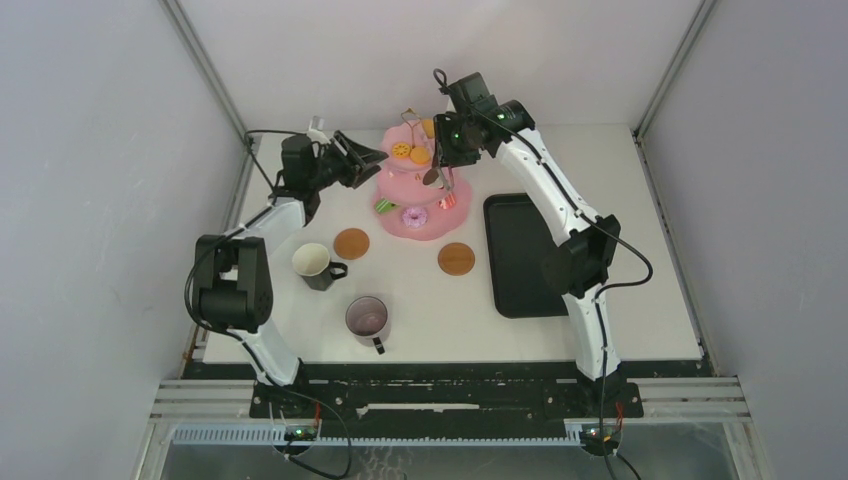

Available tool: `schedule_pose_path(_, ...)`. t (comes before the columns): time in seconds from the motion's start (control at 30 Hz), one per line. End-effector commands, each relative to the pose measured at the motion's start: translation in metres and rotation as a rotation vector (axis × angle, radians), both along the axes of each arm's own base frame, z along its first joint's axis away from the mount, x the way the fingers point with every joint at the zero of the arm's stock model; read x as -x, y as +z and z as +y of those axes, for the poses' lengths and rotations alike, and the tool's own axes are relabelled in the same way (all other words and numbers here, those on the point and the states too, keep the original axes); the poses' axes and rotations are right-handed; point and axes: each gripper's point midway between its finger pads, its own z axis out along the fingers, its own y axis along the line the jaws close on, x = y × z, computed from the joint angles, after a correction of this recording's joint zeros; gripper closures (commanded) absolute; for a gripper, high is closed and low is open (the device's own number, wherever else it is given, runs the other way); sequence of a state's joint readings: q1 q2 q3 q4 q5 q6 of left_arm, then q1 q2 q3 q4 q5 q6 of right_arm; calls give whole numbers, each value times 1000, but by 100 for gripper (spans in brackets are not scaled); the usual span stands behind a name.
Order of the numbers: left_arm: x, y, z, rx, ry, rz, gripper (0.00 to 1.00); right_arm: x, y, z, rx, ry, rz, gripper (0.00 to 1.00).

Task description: Serve the afternoon tea

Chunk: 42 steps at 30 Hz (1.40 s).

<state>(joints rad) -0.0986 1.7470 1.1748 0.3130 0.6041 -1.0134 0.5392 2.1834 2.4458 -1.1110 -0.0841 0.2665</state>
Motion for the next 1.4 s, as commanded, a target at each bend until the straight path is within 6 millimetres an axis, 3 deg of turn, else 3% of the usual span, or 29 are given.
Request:
schedule_pose_path(0.0,7,26,-4,4,-7,-83,43,-10,27,5,-44,12,-88,59)
schedule_pose_path(0.3,10,30,-6,12,-11,-85,43,-7,26,3,-38,4,-80,52)
schedule_pose_path(0.83,12,34,-5,17,-5,-89,43,-8,38,-2,-54,-15,-104,52)
schedule_pose_path(1.37,14,34,-4,14,-3,-90,43,-10,36,-3,-71,-25,-95,49)
